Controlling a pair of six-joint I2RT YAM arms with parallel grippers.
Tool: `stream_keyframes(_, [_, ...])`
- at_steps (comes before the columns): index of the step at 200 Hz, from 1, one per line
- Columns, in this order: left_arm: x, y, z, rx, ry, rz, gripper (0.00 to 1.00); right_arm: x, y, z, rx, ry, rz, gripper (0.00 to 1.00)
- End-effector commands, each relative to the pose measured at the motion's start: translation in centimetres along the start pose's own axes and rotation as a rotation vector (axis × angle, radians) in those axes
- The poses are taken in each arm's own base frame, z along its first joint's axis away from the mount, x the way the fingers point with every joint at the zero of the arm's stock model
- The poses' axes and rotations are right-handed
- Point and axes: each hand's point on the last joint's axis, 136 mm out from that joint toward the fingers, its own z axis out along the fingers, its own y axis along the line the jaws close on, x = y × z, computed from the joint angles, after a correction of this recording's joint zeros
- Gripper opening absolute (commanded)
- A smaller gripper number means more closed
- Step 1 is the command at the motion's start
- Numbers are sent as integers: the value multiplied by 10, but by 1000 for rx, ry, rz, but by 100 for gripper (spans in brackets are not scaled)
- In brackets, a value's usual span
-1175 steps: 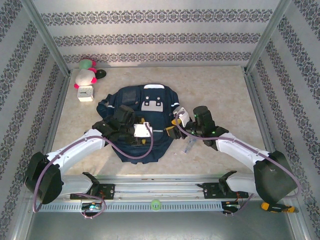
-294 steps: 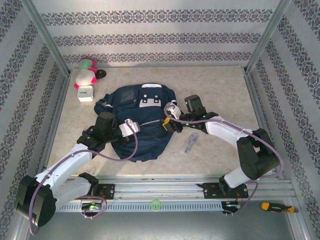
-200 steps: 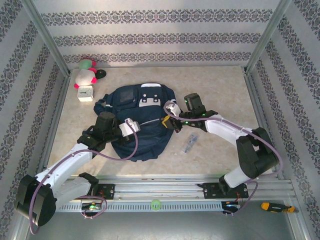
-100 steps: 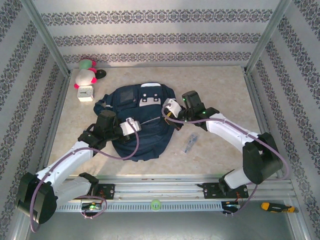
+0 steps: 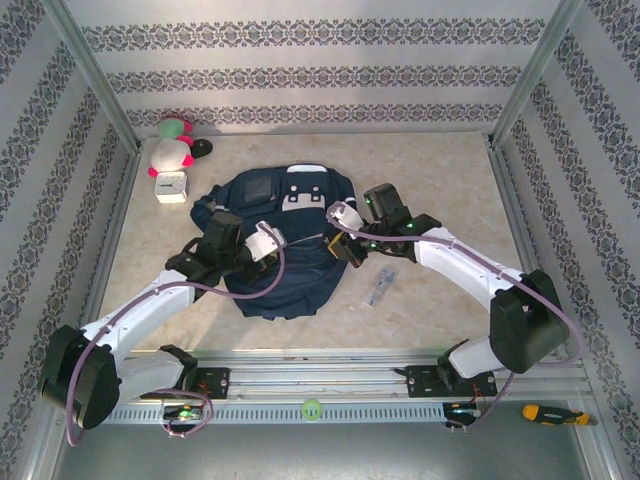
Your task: Pack the student bag
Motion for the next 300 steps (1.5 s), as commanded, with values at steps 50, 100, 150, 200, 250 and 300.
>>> stream_keyframes(50, [-75, -10, 3, 12, -201, -32, 0, -31, 71, 18, -253, -78, 60, 0])
stream_keyframes(100, [-64, 5, 4, -97, -139, -38, 0, -19, 64, 11, -216, -78, 105, 0])
stream_keyframes(150, [-54, 16, 1, -161, -101, -53, 0, -12, 25, -15, -111, -134, 128, 0])
stream_keyframes(200, [-67, 22, 3, -167, -127, -106, 0, -28, 60, -11, -289, -127, 25, 0])
stream_keyframes(250, [-79, 23, 8, -144, -145, -133, 0, -29, 80, 4, -296, -82, 22, 0])
stream_keyframes(300, [-107, 1, 8, -30, -246, -136, 0, -44, 74, 20, -212, -105, 119, 0])
